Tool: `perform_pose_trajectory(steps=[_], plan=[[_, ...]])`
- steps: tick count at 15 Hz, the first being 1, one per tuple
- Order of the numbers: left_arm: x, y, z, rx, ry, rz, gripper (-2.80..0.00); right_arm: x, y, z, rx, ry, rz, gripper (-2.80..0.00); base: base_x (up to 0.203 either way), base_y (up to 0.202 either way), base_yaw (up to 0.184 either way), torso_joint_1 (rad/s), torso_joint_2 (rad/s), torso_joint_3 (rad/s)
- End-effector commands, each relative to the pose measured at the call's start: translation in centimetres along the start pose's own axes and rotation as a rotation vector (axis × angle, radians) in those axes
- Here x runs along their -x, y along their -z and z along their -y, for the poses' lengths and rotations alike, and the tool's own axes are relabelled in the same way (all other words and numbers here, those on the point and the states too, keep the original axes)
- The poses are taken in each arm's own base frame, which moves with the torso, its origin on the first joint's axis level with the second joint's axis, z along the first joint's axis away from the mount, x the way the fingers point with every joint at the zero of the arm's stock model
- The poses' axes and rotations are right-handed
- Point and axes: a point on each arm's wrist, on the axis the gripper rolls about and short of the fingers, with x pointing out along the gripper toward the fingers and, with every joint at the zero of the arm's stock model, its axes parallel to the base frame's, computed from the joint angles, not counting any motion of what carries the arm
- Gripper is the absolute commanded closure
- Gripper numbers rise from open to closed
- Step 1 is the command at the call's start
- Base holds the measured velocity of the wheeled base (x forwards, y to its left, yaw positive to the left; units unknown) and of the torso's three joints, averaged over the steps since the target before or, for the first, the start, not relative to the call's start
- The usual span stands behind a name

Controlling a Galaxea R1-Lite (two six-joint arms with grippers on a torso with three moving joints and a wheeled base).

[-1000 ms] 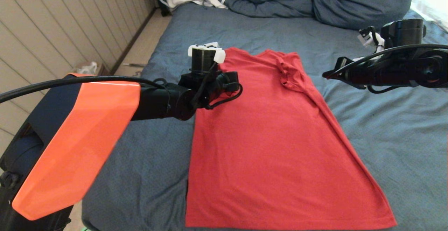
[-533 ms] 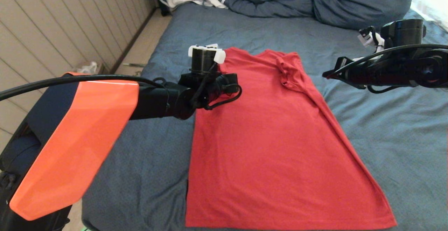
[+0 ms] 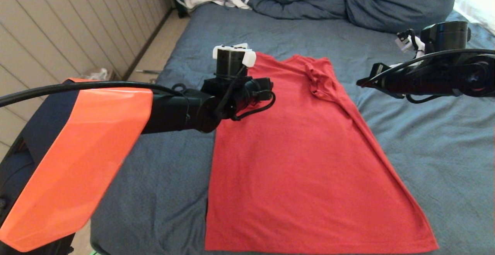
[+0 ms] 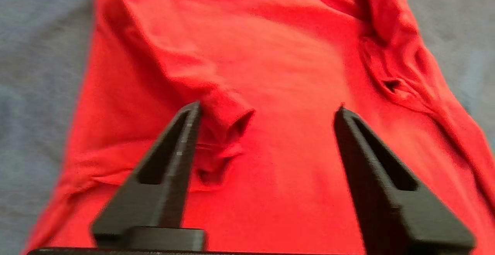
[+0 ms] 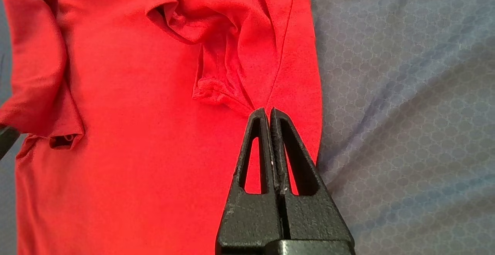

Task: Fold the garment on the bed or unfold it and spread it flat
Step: Fold the red T-shirt

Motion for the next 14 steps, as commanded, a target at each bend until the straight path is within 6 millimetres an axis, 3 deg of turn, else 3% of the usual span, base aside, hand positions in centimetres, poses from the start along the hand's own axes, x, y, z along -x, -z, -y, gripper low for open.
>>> perform_pose_trajectory(steps=[1,6,9,11,13,14], plan=[[0.0,0.6,1.0,0.000,0.020,-0.010,-2.80,0.0,0.0,-0.1,-0.001,-0.003,-0.002,0.00,0.000,0.000,0.000,0.000,0.00,0.000],[-0.5,3.9,3.6,-0.018,0.064,-0.073,-2.80,0.0,0.1,-0.1,-0.001,-0.004,-0.003,0.00,0.000,0.000,0.000,0.000,0.00,0.000],[-0.4,4.8,4.7,-0.022,0.084,-0.086,-2.80,0.1,0.0,-0.1,-0.001,-0.004,-0.001,0.00,0.000,0.000,0.000,0.000,0.00,0.000],[0.1,3.7,4.8,-0.009,0.084,-0.057,-2.80,0.1,0.0,-0.2,-0.001,-0.006,0.000,0.00,0.000,0.000,0.000,0.000,0.00,0.000],[1.5,0.3,4.2,0.013,0.055,0.015,-2.80,0.2,0.1,-0.2,-0.002,-0.007,-0.002,0.00,0.000,0.000,0.000,0.000,0.00,0.000],[2.3,-2.0,2.8,0.029,0.023,0.059,-2.80,0.3,0.0,-0.3,-0.001,-0.007,0.001,0.00,0.000,0.000,0.000,0.000,0.00,0.000]])
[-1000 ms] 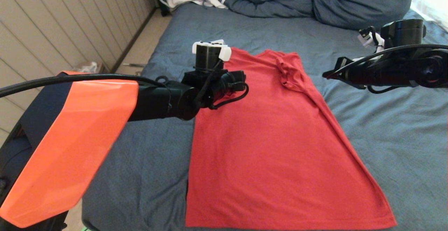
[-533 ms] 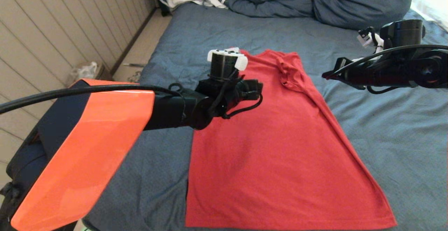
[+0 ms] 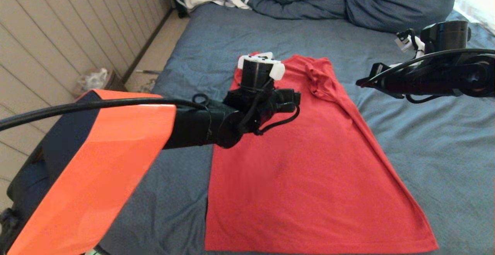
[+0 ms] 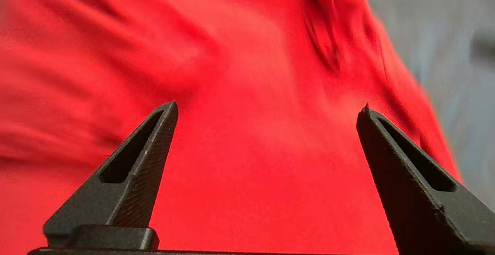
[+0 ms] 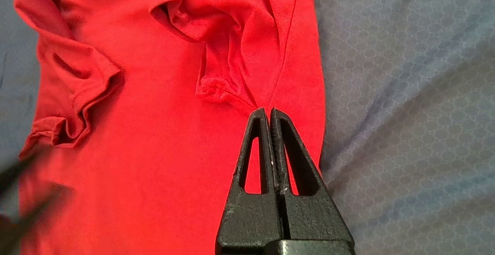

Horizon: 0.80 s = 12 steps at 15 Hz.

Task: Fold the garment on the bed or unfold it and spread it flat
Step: Fold the red T-shirt

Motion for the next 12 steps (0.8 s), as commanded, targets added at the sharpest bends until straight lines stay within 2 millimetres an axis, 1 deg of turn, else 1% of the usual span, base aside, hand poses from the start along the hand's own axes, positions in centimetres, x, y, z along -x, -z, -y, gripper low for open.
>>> perform_pose_trajectory(steps=[1,3,4,5,7,8,9,10,11,12], plan=[[2.5,-5.8,-3.2,0.041,-0.067,0.111,-2.80,0.2,-0.1,-0.3,-0.003,-0.007,0.005,0.00,0.000,0.000,0.000,0.000,0.00,0.000],[3.5,-8.8,-8.0,0.061,-0.170,0.152,-2.80,0.3,-0.1,-0.6,-0.002,-0.017,0.003,0.00,0.000,0.000,0.000,0.000,0.00,0.000],[3.8,-9.7,-10.1,0.066,-0.218,0.159,-2.80,0.1,0.1,-0.9,-0.001,-0.025,-0.003,0.00,0.000,0.000,0.000,0.000,0.00,0.000],[3.8,-9.7,-11.5,0.069,-0.250,0.148,-2.80,0.0,0.2,-1.2,0.000,-0.030,-0.009,0.00,0.000,0.000,0.000,0.000,0.00,0.000],[4.0,-8.5,-12.1,0.083,-0.265,0.098,-2.80,0.0,0.8,-1.5,0.000,-0.036,-0.028,0.00,0.000,0.000,0.000,0.000,0.00,0.000],[4.9,-8.6,-12.0,0.087,-0.253,0.084,-2.80,0.2,1.0,-1.7,0.000,-0.038,-0.033,0.00,0.000,0.000,0.000,0.000,0.00,0.000],[6.1,-8.9,-11.9,0.088,-0.219,0.061,-2.80,0.6,0.9,-1.8,0.002,-0.040,-0.030,0.00,0.000,0.000,0.000,0.000,0.00,0.000],[7.8,-9.4,-11.6,0.089,-0.172,0.038,-2.80,1.2,0.9,-2.0,0.006,-0.042,-0.026,0.00,0.000,0.000,0.000,0.000,0.00,0.000],[9.7,-9.9,-11.3,0.092,-0.124,0.012,-2.80,1.9,1.0,-2.2,0.010,-0.044,-0.025,0.00,0.000,0.000,0.000,0.000,0.00,0.000],[11.7,-9.9,-11.2,0.098,-0.086,-0.026,-2.80,2.8,1.3,-2.3,0.016,-0.043,-0.031,0.00,0.000,0.000,0.000,0.000,0.00,0.000]])
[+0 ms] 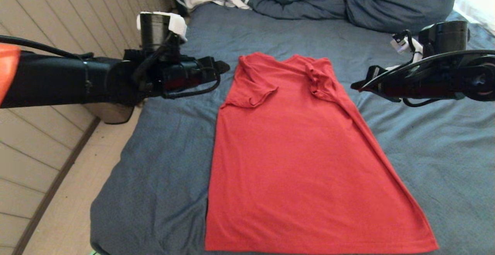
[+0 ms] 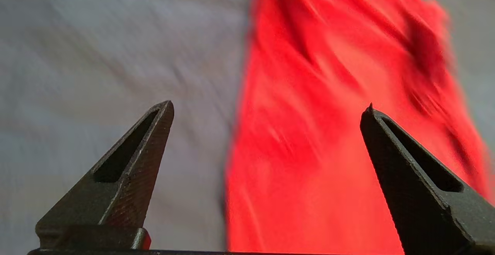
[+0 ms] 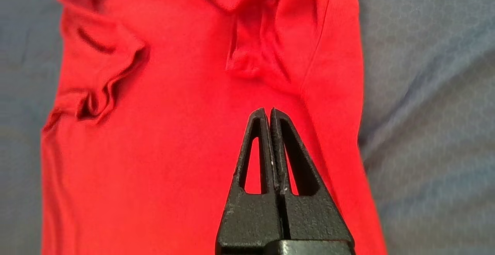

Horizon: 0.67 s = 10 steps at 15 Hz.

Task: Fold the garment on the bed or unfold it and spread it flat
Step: Fold the red T-shirt

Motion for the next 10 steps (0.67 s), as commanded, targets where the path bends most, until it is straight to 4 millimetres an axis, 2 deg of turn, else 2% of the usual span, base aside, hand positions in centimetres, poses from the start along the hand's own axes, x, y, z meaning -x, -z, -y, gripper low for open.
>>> perform_pose_trajectory(steps=[1,5,8,10], plan=[[6.0,-1.1,-0.1,0.011,0.070,-0.028,-2.80,2.7,0.3,-0.8,0.014,-0.008,0.007,0.00,0.000,0.000,0.000,0.000,0.00,0.000],[13.3,2.5,-2.2,0.023,0.058,-0.150,-2.80,7.4,2.8,-0.9,-0.011,0.043,-0.087,0.00,0.000,0.000,0.000,0.000,0.00,0.000],[17.4,5.1,-3.8,0.033,0.034,-0.200,-2.80,9.6,4.4,0.0,-0.071,0.117,-0.192,0.00,0.000,0.000,0.000,0.000,0.00,0.000],[19.2,7.2,-4.7,0.046,0.016,-0.246,-2.80,10.8,5.5,0.5,-0.080,0.152,-0.237,0.00,0.000,0.000,0.000,0.000,0.00,0.000]])
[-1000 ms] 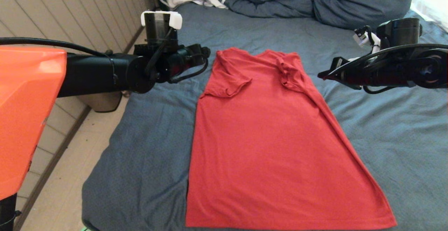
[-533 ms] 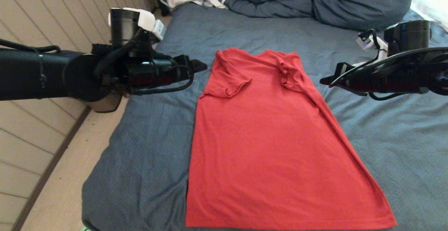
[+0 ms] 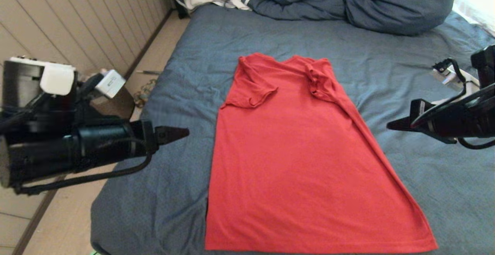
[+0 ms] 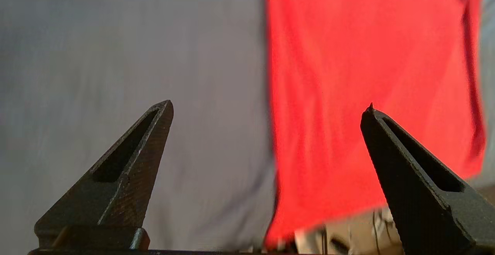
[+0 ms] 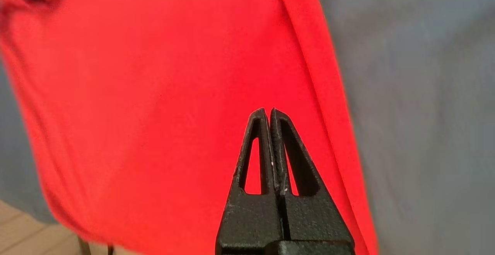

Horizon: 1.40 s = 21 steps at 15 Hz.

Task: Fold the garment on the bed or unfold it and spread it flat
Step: Fold the red T-shirt

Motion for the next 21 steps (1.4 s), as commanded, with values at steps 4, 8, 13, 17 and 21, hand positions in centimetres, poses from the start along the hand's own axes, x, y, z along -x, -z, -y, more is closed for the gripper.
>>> perform_pose_trajectory(steps=[4,8,13,17,21], plan=[[3.1,5.1,-1.8,0.025,-0.002,-0.096,-2.80,2.3,4.0,2.7,0.003,0.099,-0.081,0.00,0.000,0.000,0.000,0.000,0.00,0.000],[1.5,5.7,-1.4,0.051,0.027,-0.173,-2.80,1.9,5.7,5.6,-0.014,0.175,-0.137,0.00,0.000,0.000,0.000,0.000,0.00,0.000],[-0.2,5.2,-0.4,0.071,0.047,-0.198,-2.80,2.1,5.9,6.2,-0.020,0.175,-0.141,0.00,0.000,0.000,0.000,0.000,0.00,0.000],[-1.4,5.5,-0.6,0.074,0.035,-0.223,0.00,1.7,5.7,6.3,-0.020,0.175,-0.141,0.00,0.000,0.000,0.000,0.000,0.00,0.000],[-3.1,5.8,-0.6,0.075,0.039,-0.217,0.00,0.9,5.5,6.7,-0.018,0.173,-0.141,0.00,0.000,0.000,0.000,0.000,0.00,0.000]])
